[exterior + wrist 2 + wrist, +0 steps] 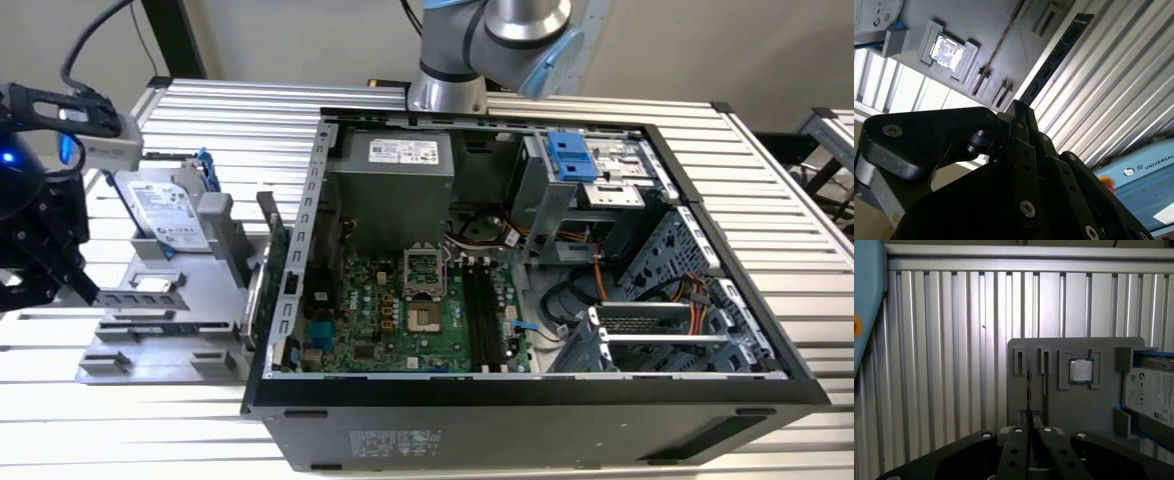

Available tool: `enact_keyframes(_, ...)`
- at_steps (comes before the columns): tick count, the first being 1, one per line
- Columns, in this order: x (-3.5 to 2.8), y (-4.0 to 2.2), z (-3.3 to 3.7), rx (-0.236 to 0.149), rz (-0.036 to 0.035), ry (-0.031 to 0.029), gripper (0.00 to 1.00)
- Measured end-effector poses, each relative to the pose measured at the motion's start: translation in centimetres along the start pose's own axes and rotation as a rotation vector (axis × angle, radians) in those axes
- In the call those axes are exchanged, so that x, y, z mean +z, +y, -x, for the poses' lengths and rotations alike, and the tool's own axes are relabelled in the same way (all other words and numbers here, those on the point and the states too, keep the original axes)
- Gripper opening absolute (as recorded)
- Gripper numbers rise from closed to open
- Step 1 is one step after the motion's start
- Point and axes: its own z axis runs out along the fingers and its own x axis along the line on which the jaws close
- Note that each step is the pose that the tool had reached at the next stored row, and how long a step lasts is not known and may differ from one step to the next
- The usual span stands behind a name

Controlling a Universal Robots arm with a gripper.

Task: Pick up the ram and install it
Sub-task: 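Pick up the ram and move it above insertion slot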

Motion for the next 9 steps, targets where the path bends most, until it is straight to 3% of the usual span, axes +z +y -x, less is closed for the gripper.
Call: enact_keyframes(9, -1.00, 0.01, 0.03, 0.000, -0.0001, 0.0000, 0.00)
